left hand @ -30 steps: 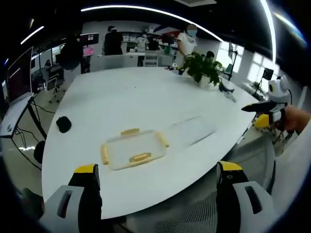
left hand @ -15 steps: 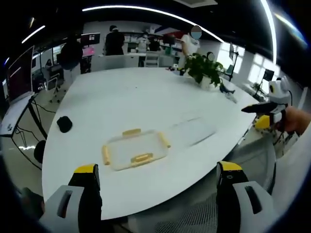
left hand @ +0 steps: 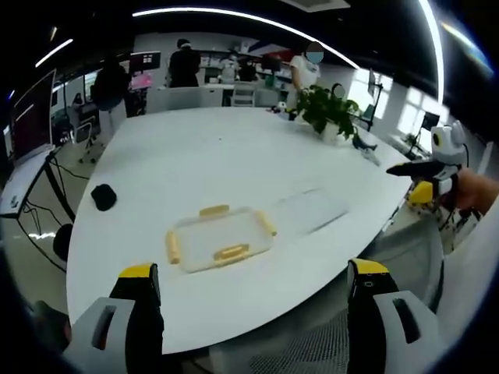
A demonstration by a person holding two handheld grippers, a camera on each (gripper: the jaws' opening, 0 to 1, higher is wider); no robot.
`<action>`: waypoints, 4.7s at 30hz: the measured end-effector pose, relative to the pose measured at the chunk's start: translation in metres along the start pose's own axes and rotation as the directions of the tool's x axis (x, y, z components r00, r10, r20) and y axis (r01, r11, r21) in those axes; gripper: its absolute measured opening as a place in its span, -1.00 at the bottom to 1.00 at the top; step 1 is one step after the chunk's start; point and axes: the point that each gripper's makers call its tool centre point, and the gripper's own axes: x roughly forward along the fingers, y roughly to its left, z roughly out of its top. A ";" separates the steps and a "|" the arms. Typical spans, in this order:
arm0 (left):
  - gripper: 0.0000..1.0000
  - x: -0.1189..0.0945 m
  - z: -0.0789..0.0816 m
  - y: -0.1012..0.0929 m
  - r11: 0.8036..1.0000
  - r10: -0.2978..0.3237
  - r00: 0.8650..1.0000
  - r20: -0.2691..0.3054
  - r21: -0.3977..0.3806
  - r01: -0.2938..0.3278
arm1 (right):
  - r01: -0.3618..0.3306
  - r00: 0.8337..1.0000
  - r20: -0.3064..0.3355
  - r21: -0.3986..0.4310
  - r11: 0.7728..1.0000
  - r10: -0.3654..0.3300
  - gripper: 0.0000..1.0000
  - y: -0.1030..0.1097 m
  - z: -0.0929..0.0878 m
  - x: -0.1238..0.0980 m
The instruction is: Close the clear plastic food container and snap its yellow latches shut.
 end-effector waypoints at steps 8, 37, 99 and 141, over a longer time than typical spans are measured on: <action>0.97 0.001 0.003 0.008 1.000 -0.004 1.000 0.002 0.006 0.004 | -0.029 0.999 -0.015 -0.034 0.999 0.029 0.98 0.010 0.002 0.007; 0.84 0.021 0.007 0.017 0.975 -0.155 0.987 -0.039 0.153 0.159 | -0.209 0.978 -0.061 -0.235 0.949 0.200 0.66 0.045 0.022 0.064; 0.28 0.085 -0.002 0.087 0.621 -0.429 0.830 -0.357 0.551 0.558 | -0.475 0.877 -0.390 -0.615 0.630 0.281 0.02 0.069 0.013 0.198; -0.08 0.130 -0.045 0.123 0.465 -0.362 0.758 -0.543 0.600 0.651 | -0.567 0.803 -0.570 -0.638 0.522 0.176 -0.14 0.059 -0.036 0.247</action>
